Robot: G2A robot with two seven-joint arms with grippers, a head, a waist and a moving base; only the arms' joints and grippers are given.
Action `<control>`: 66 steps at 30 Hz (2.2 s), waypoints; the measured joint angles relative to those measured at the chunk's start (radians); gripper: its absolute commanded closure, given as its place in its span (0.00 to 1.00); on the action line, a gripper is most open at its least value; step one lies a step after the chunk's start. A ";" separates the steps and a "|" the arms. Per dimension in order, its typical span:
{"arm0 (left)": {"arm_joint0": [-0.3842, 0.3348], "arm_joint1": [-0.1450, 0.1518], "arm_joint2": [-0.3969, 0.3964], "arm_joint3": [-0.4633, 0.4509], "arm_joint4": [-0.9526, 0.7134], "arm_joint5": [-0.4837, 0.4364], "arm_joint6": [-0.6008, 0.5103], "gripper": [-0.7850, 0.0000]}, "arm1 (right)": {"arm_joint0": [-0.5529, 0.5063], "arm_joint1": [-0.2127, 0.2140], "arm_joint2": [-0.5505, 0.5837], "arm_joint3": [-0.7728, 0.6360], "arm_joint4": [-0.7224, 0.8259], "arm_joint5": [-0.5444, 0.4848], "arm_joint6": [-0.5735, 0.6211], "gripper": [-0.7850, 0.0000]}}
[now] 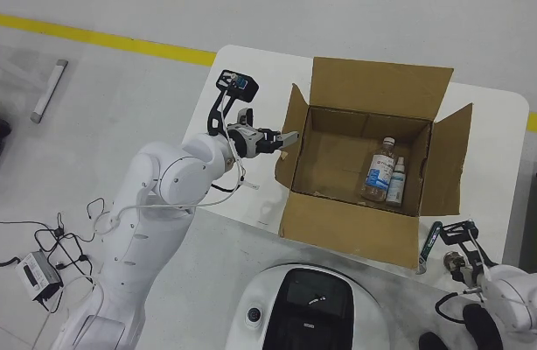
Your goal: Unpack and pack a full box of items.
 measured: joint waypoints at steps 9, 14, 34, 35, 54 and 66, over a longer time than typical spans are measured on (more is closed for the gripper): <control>0.000 0.000 0.000 0.000 0.000 0.000 0.000 0.00 | 0.014 0.002 -0.019 0.032 -0.014 0.005 -0.012 0.60; 0.000 0.000 0.000 0.000 0.000 0.000 0.000 0.00 | 0.020 0.004 -0.024 0.044 -0.015 0.012 -0.017 0.61; 0.000 0.000 0.000 0.000 0.000 0.000 0.000 0.00 | 0.030 0.008 -0.025 0.048 -0.004 0.027 -0.028 1.00; 0.000 0.000 0.000 0.000 0.000 0.000 0.000 0.00 | 0.028 0.009 -0.014 0.034 0.008 0.028 -0.024 1.00; 0.000 0.000 0.000 0.000 0.000 0.000 0.000 0.00 | 0.188 0.053 0.428 -0.340 0.483 -0.066 0.056 1.00; 0.000 0.000 0.000 0.000 0.000 0.000 0.000 0.00 | 0.333 0.085 0.333 -0.340 0.529 -0.056 0.106 1.00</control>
